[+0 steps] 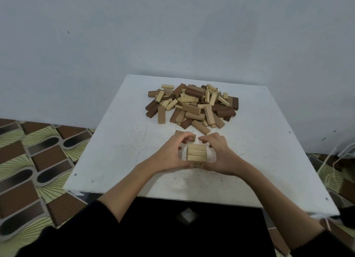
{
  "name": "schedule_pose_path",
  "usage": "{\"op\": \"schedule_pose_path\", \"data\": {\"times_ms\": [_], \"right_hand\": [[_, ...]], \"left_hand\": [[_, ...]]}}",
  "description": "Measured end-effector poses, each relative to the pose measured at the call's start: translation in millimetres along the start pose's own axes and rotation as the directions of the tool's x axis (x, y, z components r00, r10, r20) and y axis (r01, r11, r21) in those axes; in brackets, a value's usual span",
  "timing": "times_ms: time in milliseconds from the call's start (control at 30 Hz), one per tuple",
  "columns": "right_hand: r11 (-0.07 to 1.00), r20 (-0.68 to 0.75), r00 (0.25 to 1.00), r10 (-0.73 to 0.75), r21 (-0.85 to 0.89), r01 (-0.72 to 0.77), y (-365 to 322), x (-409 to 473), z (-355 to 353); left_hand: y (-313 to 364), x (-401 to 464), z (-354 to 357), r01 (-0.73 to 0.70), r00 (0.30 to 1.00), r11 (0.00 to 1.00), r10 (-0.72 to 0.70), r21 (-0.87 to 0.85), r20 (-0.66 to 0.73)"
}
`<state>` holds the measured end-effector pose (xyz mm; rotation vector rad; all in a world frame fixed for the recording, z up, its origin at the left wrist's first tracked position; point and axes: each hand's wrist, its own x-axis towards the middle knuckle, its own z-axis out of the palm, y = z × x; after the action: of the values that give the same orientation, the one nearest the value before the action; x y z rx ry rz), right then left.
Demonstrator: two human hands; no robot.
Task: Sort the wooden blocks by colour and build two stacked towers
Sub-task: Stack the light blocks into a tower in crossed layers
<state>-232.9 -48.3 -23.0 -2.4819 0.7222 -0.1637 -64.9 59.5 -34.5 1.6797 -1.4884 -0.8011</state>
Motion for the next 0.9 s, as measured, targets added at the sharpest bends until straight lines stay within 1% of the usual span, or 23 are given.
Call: {"op": "schedule_pose_path", "data": {"times_ms": [167, 267, 400, 567, 900], "right_hand": [[0.996, -0.019, 0.996, -0.084, -0.026, 0.083, -5.4, -2.0, 0.9], [0.995, -0.036, 0.995, -0.098, -0.036, 0.097, -8.8, -2.3, 0.0], [0.998, -0.046, 0.998, -0.052, -0.049, 0.050, -2.8, 0.9, 5.3], [1.000, -0.032, 0.999, -0.007, 0.006, 0.007, -2.1, 1.2, 6.2], [0.991, 0.097, 0.993, 0.073, 0.105, -0.083, -1.3, 8.7, 2.2]], "left_hand": [[3.4, 1.9, 4.2, -0.029, 1.000, 0.999, 0.029, 0.023, -0.002], [3.3, 2.6, 5.9, -0.036, 0.999, 0.999, 0.037, 0.014, -0.014], [-0.1, 2.6, 8.5, -0.024, 1.000, 1.000, 0.025, 0.009, -0.017], [-0.6, 2.0, 10.1, -0.011, 0.999, 1.000, 0.011, -0.010, -0.034], [-2.0, 1.8, 11.1, 0.017, 0.999, 1.000, -0.018, -0.025, -0.049]]}}
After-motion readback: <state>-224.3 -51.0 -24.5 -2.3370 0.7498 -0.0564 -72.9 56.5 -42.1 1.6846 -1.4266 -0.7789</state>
